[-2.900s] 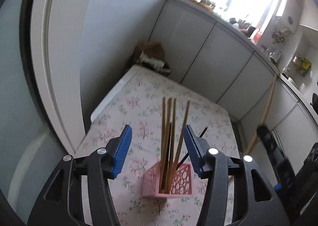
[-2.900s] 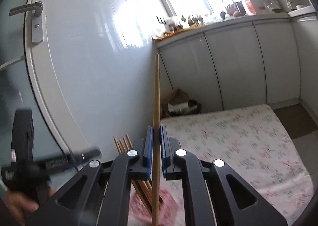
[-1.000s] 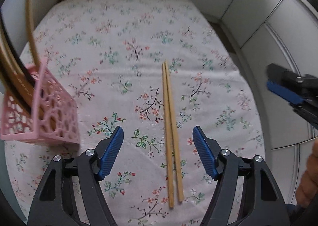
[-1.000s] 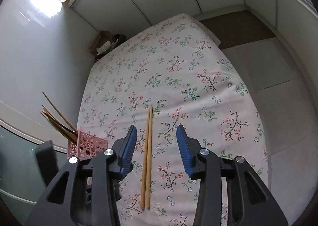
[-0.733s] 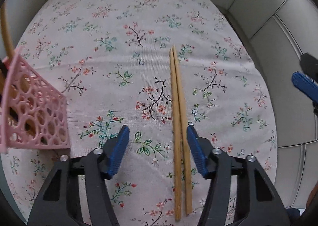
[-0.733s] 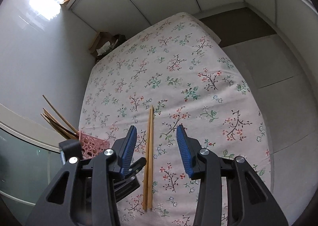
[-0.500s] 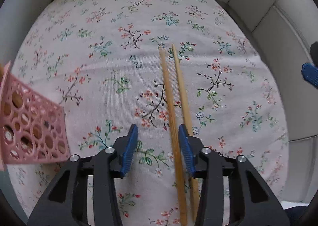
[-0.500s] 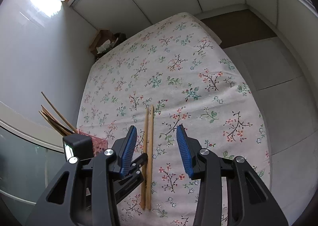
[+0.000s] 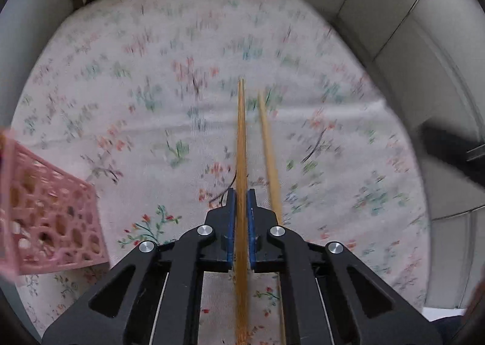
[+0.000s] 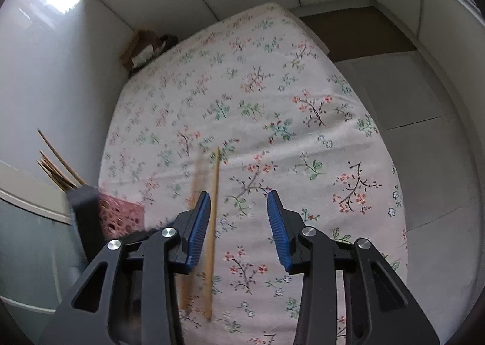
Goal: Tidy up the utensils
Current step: 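Grasp one wooden chopstick with the right tool and lift it, then carry the chopstick with the right tool and release it into the pink cup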
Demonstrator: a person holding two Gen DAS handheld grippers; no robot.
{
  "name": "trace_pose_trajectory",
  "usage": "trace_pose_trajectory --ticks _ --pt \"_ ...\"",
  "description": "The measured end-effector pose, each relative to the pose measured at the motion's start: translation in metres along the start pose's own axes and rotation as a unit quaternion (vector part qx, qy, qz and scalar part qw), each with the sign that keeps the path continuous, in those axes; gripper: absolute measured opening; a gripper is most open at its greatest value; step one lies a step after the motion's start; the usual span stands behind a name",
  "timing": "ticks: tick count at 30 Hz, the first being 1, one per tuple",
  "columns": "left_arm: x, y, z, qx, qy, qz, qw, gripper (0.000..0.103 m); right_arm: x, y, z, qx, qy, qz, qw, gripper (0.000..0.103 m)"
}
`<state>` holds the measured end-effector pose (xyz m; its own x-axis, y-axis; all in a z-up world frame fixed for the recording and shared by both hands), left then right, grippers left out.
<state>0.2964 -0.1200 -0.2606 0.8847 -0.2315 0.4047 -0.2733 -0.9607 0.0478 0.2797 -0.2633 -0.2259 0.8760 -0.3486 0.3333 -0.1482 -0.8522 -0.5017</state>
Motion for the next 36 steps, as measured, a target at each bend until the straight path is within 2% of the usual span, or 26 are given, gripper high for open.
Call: trace_pose_trajectory --ticks 4,9,13,15,19,23,24,25,28,32,36 --pt "0.009 -0.005 -0.05 -0.036 0.058 -0.017 0.9975 0.006 -0.005 0.001 0.016 -0.008 -0.03 -0.001 1.0 0.034" --pt "0.011 -0.012 -0.105 -0.07 0.127 -0.026 0.9891 0.006 -0.015 -0.017 0.047 -0.02 -0.07 -0.039 0.997 0.034" --pt "0.011 -0.02 -0.138 -0.075 0.172 -0.02 0.982 0.006 -0.026 -0.034 0.072 -0.001 -0.105 -0.044 0.993 0.034" --pt "0.014 -0.026 -0.157 -0.074 0.207 -0.016 0.9754 0.006 -0.029 -0.043 0.08 0.004 -0.115 -0.046 0.992 0.034" --pt "0.011 -0.034 -0.182 -0.087 0.249 -0.016 0.9645 0.006 -0.029 -0.058 0.093 -0.024 -0.115 -0.076 0.99 0.033" --pt "0.008 -0.039 -0.192 -0.102 0.266 -0.02 0.9582 0.006 -0.03 -0.059 0.112 -0.067 -0.118 -0.094 0.986 0.022" --pt "0.008 -0.042 -0.196 -0.103 0.27 -0.02 0.9571 0.006 -0.029 -0.061 0.114 -0.081 -0.109 -0.105 0.985 0.019" --pt "0.004 -0.046 -0.2 -0.103 0.277 -0.02 0.9552 0.006 -0.029 -0.063 0.115 -0.098 -0.107 -0.117 0.983 0.009" --pt "0.003 -0.054 -0.208 -0.101 0.29 -0.025 0.9515 0.006 -0.026 -0.07 0.107 -0.094 -0.093 -0.112 0.985 0.007" --pt "0.001 -0.074 -0.219 -0.094 0.308 -0.041 0.9459 0.006 -0.009 -0.1 0.057 -0.037 -0.016 -0.129 0.991 0.007" --pt "0.003 -0.097 -0.225 -0.084 0.319 -0.062 0.9418 0.006 -0.001 -0.114 0.017 0.011 0.053 -0.143 0.988 0.007"
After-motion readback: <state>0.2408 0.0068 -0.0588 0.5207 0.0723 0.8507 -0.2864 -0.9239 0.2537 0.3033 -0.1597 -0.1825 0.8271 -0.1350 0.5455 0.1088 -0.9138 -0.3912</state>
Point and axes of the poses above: each gripper's, at about its wrist camera, not at the fingertips, and z roughly the way its jaws point, y to its right, x to its top, the point moved 6 cm from there along z, roughly the way its jaws point, and after that the axes turned 5 degrees about x, right-handed, at the moved point
